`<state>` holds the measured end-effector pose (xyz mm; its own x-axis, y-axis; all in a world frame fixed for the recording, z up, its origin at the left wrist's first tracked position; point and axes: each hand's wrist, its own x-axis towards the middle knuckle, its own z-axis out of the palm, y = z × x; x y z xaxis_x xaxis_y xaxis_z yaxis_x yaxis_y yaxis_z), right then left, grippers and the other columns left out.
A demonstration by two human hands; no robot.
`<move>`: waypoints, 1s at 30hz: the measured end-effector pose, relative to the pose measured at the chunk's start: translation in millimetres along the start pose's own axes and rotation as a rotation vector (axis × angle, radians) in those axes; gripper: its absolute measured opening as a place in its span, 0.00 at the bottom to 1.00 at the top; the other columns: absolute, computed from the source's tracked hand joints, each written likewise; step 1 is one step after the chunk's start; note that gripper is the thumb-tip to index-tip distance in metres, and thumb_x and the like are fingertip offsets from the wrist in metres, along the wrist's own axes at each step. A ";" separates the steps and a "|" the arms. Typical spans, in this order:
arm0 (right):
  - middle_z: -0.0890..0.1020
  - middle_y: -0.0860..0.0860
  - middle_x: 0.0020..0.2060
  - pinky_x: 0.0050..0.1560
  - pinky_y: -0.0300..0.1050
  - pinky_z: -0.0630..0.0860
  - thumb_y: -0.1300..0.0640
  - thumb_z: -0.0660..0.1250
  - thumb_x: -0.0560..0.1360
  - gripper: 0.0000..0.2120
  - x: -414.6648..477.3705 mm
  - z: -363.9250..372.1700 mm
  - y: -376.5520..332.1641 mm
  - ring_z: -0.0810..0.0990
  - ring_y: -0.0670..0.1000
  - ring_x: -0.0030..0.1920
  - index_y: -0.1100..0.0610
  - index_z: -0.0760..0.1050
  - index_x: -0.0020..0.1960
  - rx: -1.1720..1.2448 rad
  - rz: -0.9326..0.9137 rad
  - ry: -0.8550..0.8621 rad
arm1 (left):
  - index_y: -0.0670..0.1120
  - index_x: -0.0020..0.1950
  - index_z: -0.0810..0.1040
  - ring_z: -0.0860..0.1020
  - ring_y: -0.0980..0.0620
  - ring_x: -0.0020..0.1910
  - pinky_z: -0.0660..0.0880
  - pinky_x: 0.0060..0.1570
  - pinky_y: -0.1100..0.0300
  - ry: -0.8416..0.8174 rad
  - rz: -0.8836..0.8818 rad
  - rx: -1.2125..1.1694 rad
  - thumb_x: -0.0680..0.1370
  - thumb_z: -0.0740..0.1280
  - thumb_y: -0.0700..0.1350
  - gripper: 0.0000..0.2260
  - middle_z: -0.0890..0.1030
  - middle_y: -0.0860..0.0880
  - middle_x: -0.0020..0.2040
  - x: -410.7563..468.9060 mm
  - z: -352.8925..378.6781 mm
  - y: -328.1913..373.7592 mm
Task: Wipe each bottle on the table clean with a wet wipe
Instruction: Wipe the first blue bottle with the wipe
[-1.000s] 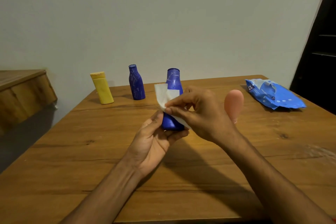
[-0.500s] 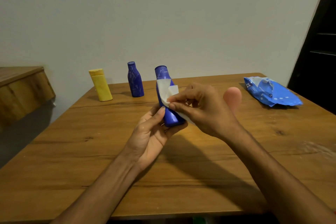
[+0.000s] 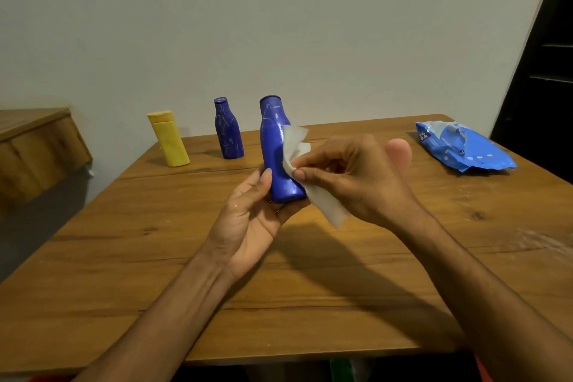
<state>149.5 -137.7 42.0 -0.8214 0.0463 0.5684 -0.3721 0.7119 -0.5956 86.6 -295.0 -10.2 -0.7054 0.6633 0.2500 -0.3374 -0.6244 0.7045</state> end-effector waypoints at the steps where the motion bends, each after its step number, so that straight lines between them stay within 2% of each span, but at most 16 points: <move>1: 0.79 0.35 0.39 0.40 0.29 0.74 0.54 0.73 0.71 0.08 -0.6 -0.5 -0.8 0.79 0.37 0.42 0.52 0.83 0.50 0.004 -0.005 -0.027 | 0.40 0.69 0.73 0.78 0.42 0.62 0.78 0.58 0.48 0.007 0.006 0.005 0.79 0.59 0.40 0.18 0.76 0.37 0.66 -0.2 -0.3 0.7; 3: 0.80 0.37 0.40 0.44 0.33 0.77 0.55 0.73 0.71 0.09 -1.8 0.3 0.3 0.80 0.39 0.44 0.52 0.83 0.50 0.028 0.016 -0.012 | 0.40 0.68 0.74 0.78 0.42 0.63 0.78 0.59 0.48 0.007 0.001 -0.004 0.79 0.60 0.40 0.17 0.76 0.37 0.67 -0.6 -0.6 0.8; 6: 0.84 0.45 0.45 0.48 0.45 0.81 0.55 0.73 0.71 0.10 -2.5 2.6 1.2 0.81 0.45 0.46 0.54 0.83 0.52 0.044 0.065 0.080 | 0.40 0.67 0.75 0.77 0.41 0.63 0.77 0.60 0.47 0.001 -0.016 -0.011 0.80 0.59 0.39 0.17 0.75 0.37 0.67 -1.3 1.1 -0.6; 7: 0.84 0.47 0.46 0.49 0.46 0.81 0.55 0.72 0.72 0.10 -2.9 2.5 0.2 0.81 0.45 0.46 0.54 0.83 0.53 0.028 0.056 0.071 | 0.40 0.67 0.74 0.78 0.42 0.62 0.77 0.60 0.48 0.006 -0.012 0.000 0.80 0.58 0.39 0.17 0.76 0.37 0.66 -1.5 1.7 -1.1; 10: 0.83 0.45 0.47 0.48 0.37 0.79 0.56 0.72 0.71 0.10 -4.4 -3.4 -2.9 0.80 0.42 0.47 0.53 0.83 0.52 -0.027 0.033 -0.063 | 0.39 0.69 0.71 0.79 0.44 0.60 0.77 0.60 0.49 0.025 0.012 0.045 0.80 0.58 0.40 0.18 0.77 0.38 0.65 -0.6 0.3 -1.6; 12: 0.82 0.41 0.43 0.46 0.33 0.77 0.56 0.73 0.71 0.09 -4.6 -7.2 -1.6 0.80 0.40 0.46 0.52 0.83 0.51 -0.020 0.051 -0.109 | 0.38 0.71 0.69 0.78 0.44 0.61 0.76 0.61 0.50 0.022 0.011 0.065 0.80 0.58 0.40 0.18 0.77 0.38 0.65 -0.4 -1.4 -1.4; 17: 0.79 0.36 0.38 0.43 0.26 0.75 0.57 0.73 0.70 0.06 -5.3 -2.4 3.1 0.80 0.36 0.46 0.51 0.83 0.48 0.081 0.088 0.084 | 0.39 0.73 0.67 0.76 0.43 0.64 0.76 0.61 0.49 -0.022 -0.025 0.061 0.80 0.59 0.40 0.20 0.74 0.37 0.68 -0.6 -3.7 -1.5; 19: 0.81 0.39 0.39 0.43 0.28 0.76 0.57 0.73 0.70 0.06 -6.5 -1.9 2.5 0.81 0.38 0.46 0.51 0.83 0.48 0.079 0.084 0.053 | 0.38 0.74 0.65 0.75 0.43 0.64 0.76 0.62 0.50 -0.027 -0.011 0.082 0.81 0.58 0.40 0.21 0.72 0.37 0.70 0.7 -5.8 -1.1; 21: 0.83 0.43 0.43 0.46 0.34 0.79 0.56 0.73 0.70 0.07 -7.5 -3.0 2.2 0.81 0.41 0.46 0.51 0.83 0.48 0.049 0.086 -0.034 | 0.38 0.75 0.64 0.74 0.42 0.66 0.74 0.64 0.49 -0.025 -0.003 0.093 0.81 0.58 0.40 0.21 0.70 0.36 0.71 1.8 -7.8 -0.6; 23: 0.83 0.43 0.43 0.46 0.36 0.79 0.56 0.74 0.70 0.07 -8.2 -1.7 3.2 0.82 0.42 0.46 0.51 0.83 0.47 0.044 0.080 -0.046 | 0.38 0.75 0.64 0.74 0.42 0.66 0.74 0.65 0.48 -0.030 -0.004 0.094 0.81 0.58 0.40 0.21 0.70 0.36 0.71 2.1 -9.1 0.5; 27: 0.79 0.36 0.38 0.43 0.25 0.75 0.56 0.74 0.69 0.06 -8.7 -0.6 2.2 0.79 0.34 0.45 0.51 0.83 0.47 0.069 0.099 0.072 | 0.40 0.73 0.68 0.77 0.44 0.62 0.76 0.62 0.50 -0.038 -0.001 0.085 0.81 0.57 0.40 0.19 0.75 0.39 0.67 1.8 -7.3 2.0; 30: 0.80 0.37 0.38 0.44 0.27 0.76 0.56 0.74 0.69 0.06 -8.7 -5.4 0.0 0.80 0.36 0.45 0.51 0.83 0.46 0.029 0.076 -0.057 | 0.40 0.71 0.69 0.79 0.45 0.60 0.78 0.58 0.51 -0.019 0.006 0.089 0.80 0.58 0.40 0.19 0.77 0.39 0.65 1.2 -6.3 -2.2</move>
<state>159.1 -134.3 40.2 -0.8708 0.0590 0.4881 -0.3192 0.6874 -0.6524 82.6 -295.4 -15.6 -0.6948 0.6680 0.2666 -0.2757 -0.5897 0.7591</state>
